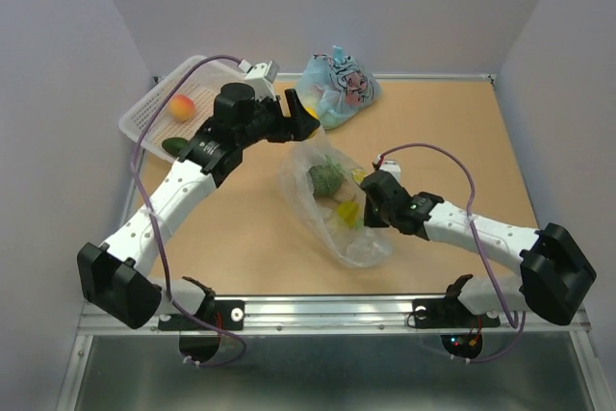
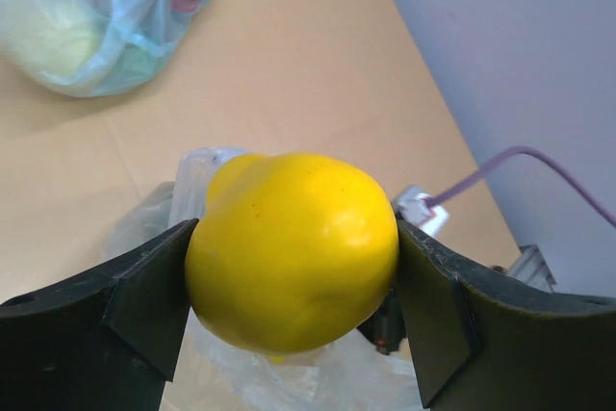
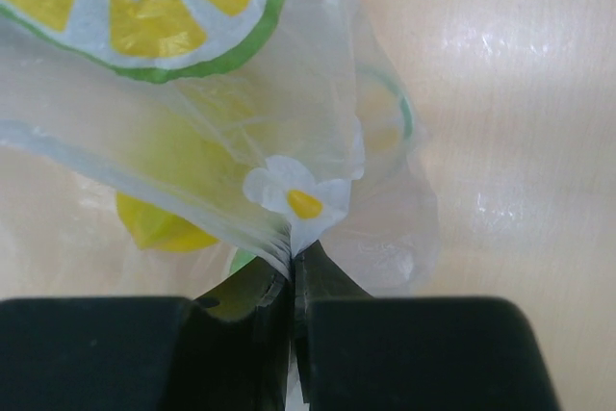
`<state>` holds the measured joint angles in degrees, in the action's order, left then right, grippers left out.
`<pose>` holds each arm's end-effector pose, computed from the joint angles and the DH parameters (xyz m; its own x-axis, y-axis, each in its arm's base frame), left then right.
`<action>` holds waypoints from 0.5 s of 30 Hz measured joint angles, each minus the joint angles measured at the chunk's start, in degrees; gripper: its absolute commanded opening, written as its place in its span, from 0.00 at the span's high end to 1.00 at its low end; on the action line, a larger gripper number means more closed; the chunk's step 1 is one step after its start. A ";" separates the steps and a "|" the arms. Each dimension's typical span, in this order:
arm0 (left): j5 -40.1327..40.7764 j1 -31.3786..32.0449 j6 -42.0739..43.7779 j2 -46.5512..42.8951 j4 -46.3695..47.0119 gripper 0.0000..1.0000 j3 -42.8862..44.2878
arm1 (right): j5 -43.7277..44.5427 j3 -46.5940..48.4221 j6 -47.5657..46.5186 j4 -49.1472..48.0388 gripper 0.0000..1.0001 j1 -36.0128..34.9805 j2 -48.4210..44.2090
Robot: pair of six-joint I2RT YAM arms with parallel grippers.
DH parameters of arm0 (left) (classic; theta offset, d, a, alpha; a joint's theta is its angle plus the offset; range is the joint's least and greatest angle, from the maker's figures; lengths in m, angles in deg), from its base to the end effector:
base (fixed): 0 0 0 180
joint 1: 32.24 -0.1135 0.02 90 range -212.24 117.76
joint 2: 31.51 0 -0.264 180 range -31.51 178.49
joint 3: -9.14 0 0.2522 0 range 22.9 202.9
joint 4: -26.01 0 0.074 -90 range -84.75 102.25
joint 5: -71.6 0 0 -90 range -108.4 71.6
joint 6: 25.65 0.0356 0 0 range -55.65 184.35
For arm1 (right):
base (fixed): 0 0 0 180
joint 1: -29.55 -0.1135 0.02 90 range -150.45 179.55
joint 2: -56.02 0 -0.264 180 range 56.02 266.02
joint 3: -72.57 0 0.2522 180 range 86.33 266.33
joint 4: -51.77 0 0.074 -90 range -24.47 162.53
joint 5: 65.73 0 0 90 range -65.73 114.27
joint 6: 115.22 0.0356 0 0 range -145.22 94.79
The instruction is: Untie the knot of the plastic bag and take out the fruit
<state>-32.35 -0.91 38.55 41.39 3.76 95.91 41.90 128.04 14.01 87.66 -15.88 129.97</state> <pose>0.2472 -0.1605 0.4105 -0.4204 -0.2386 -0.8754 0.5836 0.6677 -0.4622 0.1825 0.1699 0.1995 -0.7929 0.0540 -0.6069 -0.0693 0.9816 0.1777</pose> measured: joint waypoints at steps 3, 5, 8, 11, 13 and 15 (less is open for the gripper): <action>-2.91 -4.48 0.46 2.93 -0.66 0.52 0.17 | -0.15 2.56 -0.70 0.22 0.93 0.00 0.15; -5.84 -7.61 0.26 4.02 -0.81 0.53 1.03 | -0.44 4.96 -1.20 0.26 0.93 0.00 1.27; -10.51 -11.50 -0.17 4.44 -0.33 0.53 2.73 | -0.63 8.15 -1.90 0.13 0.93 0.00 3.87; -15.15 -13.44 -0.24 4.63 -0.26 0.53 5.70 | -0.46 11.41 -2.58 0.24 0.94 0.07 7.21; -17.31 -13.46 -0.26 4.66 -0.11 0.53 6.58 | -0.02 14.93 -3.41 0.76 0.94 0.44 10.25; -21.46 -13.46 -0.35 4.81 -0.04 0.53 6.62 | 0.28 19.04 -4.31 0.85 0.96 0.92 13.81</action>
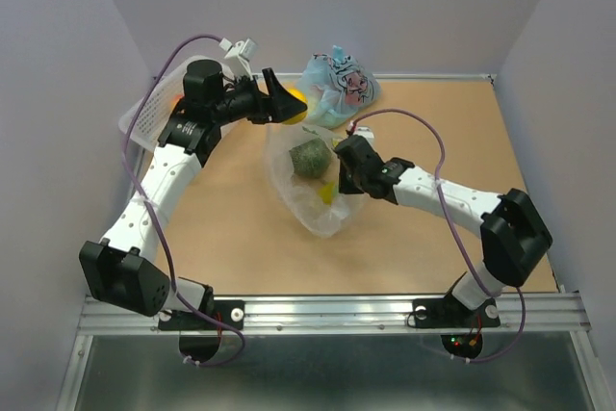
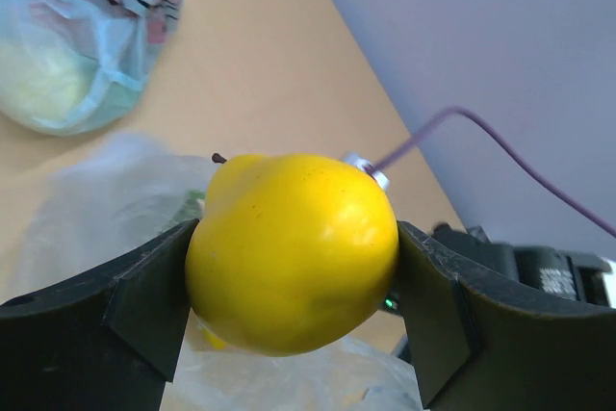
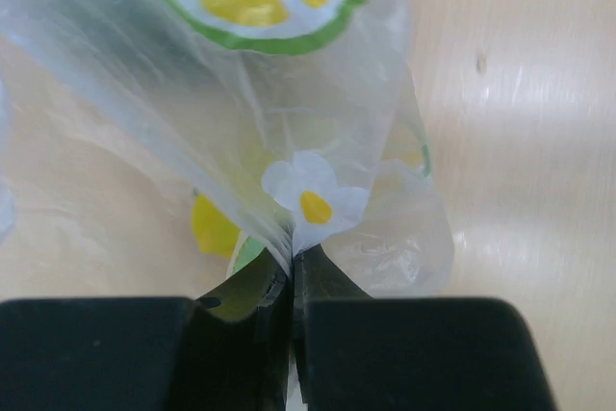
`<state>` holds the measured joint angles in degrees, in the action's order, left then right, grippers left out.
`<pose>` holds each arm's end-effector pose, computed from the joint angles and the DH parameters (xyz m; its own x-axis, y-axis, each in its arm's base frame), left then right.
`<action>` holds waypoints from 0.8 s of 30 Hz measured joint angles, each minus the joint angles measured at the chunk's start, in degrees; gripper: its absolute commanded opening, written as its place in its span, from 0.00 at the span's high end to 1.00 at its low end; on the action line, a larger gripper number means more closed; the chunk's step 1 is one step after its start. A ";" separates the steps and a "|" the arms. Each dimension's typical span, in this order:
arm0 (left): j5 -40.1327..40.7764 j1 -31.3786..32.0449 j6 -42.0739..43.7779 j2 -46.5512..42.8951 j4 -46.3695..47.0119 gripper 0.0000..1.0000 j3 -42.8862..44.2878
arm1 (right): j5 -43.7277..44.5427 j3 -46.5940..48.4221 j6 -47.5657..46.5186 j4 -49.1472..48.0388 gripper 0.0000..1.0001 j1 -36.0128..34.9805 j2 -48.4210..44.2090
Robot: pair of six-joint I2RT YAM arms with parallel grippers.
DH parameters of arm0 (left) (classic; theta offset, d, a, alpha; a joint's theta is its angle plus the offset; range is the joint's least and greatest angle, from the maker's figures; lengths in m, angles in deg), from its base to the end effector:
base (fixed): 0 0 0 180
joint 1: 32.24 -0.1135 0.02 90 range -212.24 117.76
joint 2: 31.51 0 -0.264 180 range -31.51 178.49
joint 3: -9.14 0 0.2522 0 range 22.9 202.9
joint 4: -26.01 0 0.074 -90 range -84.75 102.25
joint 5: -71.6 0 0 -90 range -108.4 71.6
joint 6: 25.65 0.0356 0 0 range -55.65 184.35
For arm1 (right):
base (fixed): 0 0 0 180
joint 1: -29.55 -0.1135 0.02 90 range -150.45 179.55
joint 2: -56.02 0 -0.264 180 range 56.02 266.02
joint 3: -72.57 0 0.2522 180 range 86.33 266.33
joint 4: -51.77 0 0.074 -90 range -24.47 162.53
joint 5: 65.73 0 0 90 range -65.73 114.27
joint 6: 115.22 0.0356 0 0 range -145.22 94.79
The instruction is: Untie the knot of the plastic bag and take out the fruit
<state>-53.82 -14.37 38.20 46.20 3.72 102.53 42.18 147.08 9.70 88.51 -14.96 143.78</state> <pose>0.2877 -0.1144 0.4278 -0.4500 -0.2323 -0.8623 0.6680 0.5532 -0.4977 0.2391 0.2197 0.2369 -0.7490 0.0275 -0.6620 -0.1187 0.9774 0.1749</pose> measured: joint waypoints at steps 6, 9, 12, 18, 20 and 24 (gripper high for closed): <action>-4.35 0.02 1.27 0.09 -2.27 0.53 -3.06 | -0.35 9.79 -2.38 -0.59 0.97 5.51 7.93; -4.63 0.02 2.78 -1.14 -4.59 0.53 -6.12 | -0.55 11.37 -3.26 -0.70 0.98 7.69 8.76; -3.37 0.00 3.32 -4.09 -6.19 0.52 -8.28 | -1.53 11.06 -3.52 -0.79 0.99 7.74 8.68; 10.62 -3.21 3.13 -9.44 -5.97 0.53 -4.66 | -2.64 3.32 -2.99 -1.36 0.99 7.48 5.46; 18.34 -4.68 3.17 -9.11 -5.75 0.52 -1.97 | -3.04 0.00 -2.32 -1.05 0.99 7.41 3.54; 35.65 -9.27 3.28 -4.70 -3.17 0.47 1.40 | -4.24 -4.90 -1.36 -0.92 0.99 7.41 -0.87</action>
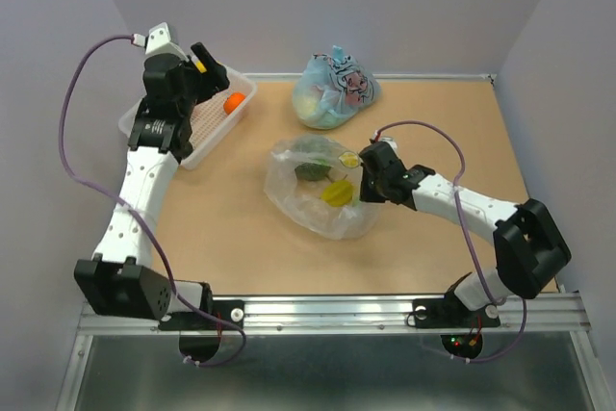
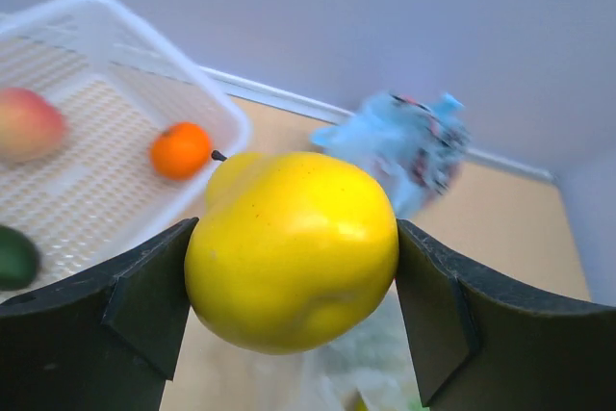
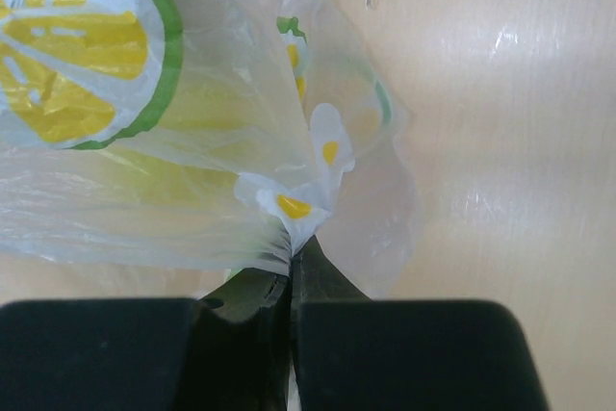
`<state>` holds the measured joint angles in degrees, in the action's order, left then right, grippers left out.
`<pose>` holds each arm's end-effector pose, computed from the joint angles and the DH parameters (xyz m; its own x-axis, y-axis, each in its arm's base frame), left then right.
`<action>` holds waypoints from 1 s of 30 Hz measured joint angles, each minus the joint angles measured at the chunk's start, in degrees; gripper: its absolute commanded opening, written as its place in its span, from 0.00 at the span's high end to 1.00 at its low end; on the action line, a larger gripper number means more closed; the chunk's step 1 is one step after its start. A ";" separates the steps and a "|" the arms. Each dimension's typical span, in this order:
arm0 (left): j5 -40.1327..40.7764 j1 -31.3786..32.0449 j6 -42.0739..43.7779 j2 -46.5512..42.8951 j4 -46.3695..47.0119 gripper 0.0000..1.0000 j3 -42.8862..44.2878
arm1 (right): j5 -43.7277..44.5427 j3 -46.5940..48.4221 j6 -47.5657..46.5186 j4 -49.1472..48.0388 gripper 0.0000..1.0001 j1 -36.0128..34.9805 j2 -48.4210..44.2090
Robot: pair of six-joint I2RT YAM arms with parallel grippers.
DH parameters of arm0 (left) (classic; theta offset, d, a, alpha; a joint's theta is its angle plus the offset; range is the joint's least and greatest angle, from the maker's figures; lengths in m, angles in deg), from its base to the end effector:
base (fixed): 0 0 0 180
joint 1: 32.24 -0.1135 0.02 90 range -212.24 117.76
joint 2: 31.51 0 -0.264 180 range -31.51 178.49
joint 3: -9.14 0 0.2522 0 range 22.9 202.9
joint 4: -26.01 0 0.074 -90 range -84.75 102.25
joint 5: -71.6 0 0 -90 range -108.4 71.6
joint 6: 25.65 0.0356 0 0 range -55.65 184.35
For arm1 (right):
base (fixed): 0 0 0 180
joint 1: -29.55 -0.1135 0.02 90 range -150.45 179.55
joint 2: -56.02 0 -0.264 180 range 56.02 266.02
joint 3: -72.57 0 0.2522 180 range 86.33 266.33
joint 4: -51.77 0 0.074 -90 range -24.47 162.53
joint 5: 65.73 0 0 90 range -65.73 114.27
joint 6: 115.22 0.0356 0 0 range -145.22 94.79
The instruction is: Untie the knot of the plastic bag and take out the fruit
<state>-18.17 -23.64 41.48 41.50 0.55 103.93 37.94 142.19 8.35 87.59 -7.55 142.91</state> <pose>0.2832 -0.0427 0.4525 -0.1150 -0.3757 -0.9196 0.1095 0.9153 -0.3876 0.2537 0.1813 0.2154 -0.7929 0.0740 -0.6049 -0.0414 0.9838 0.1746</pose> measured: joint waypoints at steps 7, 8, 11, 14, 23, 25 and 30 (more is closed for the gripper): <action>11.21 -7.72 0.13 18.84 3.08 0.26 1.66 | -2.69 -3.50 0.70 0.22 0.99 -0.04 -6.45; 11.98 -8.44 0.22 21.55 2.91 0.23 1.70 | -2.99 -3.80 0.70 0.17 0.99 -0.04 -7.15; 13.55 -9.90 0.92 28.68 2.08 0.09 2.75 | -3.91 -4.35 0.70 0.24 0.99 -0.04 -8.48; 14.19 -10.47 1.66 32.33 1.38 0.01 4.15 | -4.74 -4.85 0.70 -0.04 0.99 -0.04 -9.18; 13.73 -10.27 2.03 29.86 1.22 0.01 4.70 | -5.57 -6.54 0.46 0.17 0.64 -0.04 -10.78; 13.70 -9.90 2.01 27.12 1.16 0.01 2.58 | -6.01 -6.54 0.15 0.20 0.42 -0.04 -10.97; 14.43 -5.77 2.01 16.28 0.59 0.01 -4.42 | -7.63 -6.54 -0.33 0.48 0.16 -0.04 -13.46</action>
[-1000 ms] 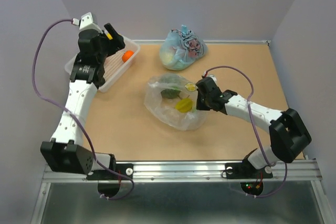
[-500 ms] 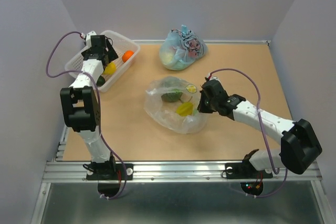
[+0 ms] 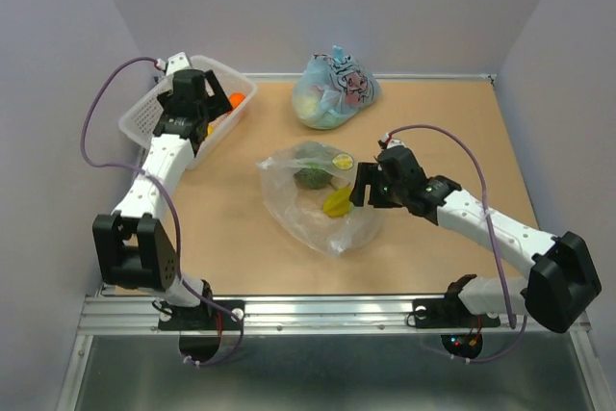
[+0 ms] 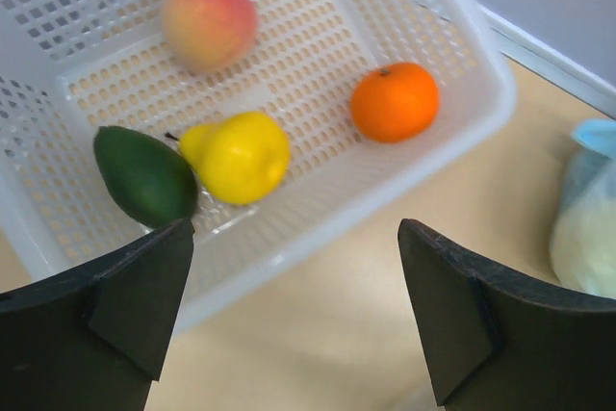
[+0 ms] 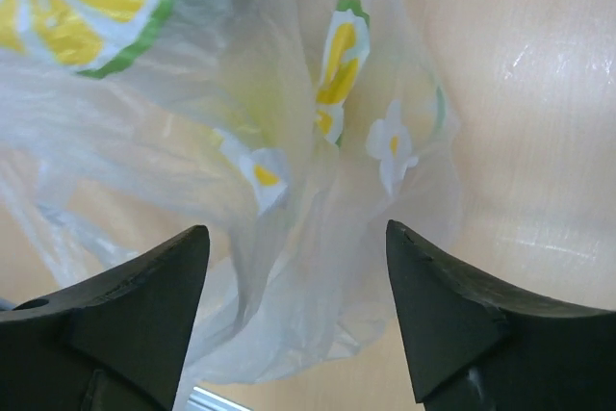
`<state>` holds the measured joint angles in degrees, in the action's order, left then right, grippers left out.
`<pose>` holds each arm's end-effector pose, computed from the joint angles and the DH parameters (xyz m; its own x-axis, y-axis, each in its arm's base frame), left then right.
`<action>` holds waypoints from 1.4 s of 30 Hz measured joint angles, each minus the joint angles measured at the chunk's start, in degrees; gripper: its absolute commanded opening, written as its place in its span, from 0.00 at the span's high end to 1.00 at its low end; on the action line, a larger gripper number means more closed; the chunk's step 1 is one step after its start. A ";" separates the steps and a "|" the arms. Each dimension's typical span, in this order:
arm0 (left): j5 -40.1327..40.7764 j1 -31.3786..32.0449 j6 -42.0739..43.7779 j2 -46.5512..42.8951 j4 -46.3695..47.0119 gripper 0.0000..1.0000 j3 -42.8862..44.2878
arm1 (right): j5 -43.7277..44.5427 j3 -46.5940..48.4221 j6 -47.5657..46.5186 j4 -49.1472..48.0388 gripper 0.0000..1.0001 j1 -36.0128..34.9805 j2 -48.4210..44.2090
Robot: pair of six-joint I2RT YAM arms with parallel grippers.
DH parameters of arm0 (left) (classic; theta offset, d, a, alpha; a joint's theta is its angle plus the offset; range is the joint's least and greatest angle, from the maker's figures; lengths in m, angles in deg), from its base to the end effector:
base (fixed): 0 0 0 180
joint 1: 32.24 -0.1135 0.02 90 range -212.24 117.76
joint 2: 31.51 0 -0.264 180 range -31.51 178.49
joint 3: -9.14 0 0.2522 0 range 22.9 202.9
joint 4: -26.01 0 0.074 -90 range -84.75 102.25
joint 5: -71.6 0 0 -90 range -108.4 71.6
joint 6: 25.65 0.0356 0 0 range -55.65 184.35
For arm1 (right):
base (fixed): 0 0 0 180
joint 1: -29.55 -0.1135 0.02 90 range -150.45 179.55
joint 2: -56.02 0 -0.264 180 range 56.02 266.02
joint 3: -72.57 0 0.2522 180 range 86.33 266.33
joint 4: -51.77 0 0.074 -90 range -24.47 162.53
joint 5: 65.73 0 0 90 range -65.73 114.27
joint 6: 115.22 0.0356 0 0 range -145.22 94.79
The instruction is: Untie the knot of the plastic bag and take out the fruit
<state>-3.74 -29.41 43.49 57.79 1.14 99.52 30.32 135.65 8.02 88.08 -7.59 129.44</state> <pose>0.3682 -0.0092 0.3385 -0.3111 -0.3295 -0.8914 -0.3150 0.9207 -0.2304 0.2158 0.1587 0.2417 -0.7823 0.0913 -0.6161 -0.1362 0.9402 0.3122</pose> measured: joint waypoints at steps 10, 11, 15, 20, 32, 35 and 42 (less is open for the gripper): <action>2.58 26.86 -0.90 -24.85 -0.59 0.02 -12.04 | -3.76 0.11 1.18 3.30 0.17 -0.04 -6.43; 2.64 28.68 -1.25 -26.21 -0.87 0.02 -12.72 | -4.24 0.11 1.55 3.50 0.17 -0.07 -6.45; 4.61 41.22 -4.24 -30.29 -0.87 0.01 -16.13 | -5.97 0.09 2.91 4.11 0.24 -0.07 -5.95; 7.67 51.54 -6.47 -27.85 -0.55 0.02 -18.45 | -6.21 -0.17 4.31 3.74 0.39 -0.07 -3.82; 9.35 62.73 -9.75 -14.60 5.05 0.02 -20.79 | 0.63 -12.81 9.31 1.01 0.99 -0.07 -0.61; 9.20 63.39 -9.81 -11.34 6.25 0.02 -20.79 | 0.44 -14.36 9.90 -0.63 0.99 -0.07 -0.61; 7.93 64.30 -7.93 -5.25 6.86 0.09 -20.79 | -0.63 -14.34 9.11 -2.23 0.99 -0.07 -0.70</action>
<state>4.19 34.89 35.55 52.54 8.00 78.73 29.68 121.31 17.13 85.85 -7.66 128.74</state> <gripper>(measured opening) 0.925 0.019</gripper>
